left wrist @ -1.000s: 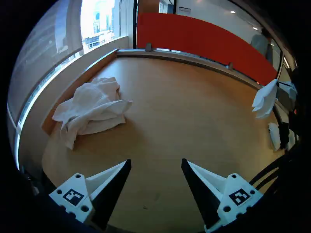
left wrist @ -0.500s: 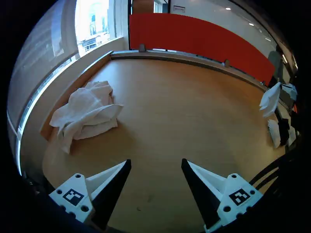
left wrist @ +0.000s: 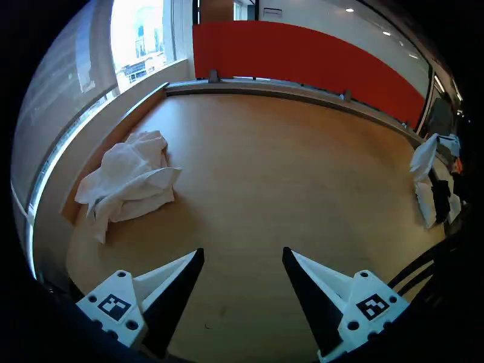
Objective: Fold towel
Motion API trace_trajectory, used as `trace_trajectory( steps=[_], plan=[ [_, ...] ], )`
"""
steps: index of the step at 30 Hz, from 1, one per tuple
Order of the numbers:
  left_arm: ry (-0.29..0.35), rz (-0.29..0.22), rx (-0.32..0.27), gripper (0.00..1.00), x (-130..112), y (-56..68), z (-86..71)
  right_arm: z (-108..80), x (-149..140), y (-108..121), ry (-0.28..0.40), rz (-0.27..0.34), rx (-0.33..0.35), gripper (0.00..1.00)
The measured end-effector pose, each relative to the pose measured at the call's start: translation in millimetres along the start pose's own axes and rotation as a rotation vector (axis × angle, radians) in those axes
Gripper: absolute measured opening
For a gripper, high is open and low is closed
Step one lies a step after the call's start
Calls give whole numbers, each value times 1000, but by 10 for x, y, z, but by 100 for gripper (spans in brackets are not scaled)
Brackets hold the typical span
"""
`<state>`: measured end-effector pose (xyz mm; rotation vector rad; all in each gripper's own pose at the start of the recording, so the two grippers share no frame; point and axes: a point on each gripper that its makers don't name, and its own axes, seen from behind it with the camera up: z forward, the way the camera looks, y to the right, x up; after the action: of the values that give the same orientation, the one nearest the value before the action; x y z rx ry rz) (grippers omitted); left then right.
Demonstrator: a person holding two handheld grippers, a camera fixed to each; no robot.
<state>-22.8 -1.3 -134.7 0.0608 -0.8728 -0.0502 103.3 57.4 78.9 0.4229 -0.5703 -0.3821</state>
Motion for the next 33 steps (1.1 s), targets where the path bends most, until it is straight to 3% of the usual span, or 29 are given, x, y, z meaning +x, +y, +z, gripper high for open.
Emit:
trace_trajectory(
  steps=[15,33],
  plan=[
    [-1,18,3,96,64,58,14,-46,-422,570,-84,14,-70,2],
    [3,34,-2,96,118,126,17,-213,-816,695,-146,23,-100,2]
  ],
)
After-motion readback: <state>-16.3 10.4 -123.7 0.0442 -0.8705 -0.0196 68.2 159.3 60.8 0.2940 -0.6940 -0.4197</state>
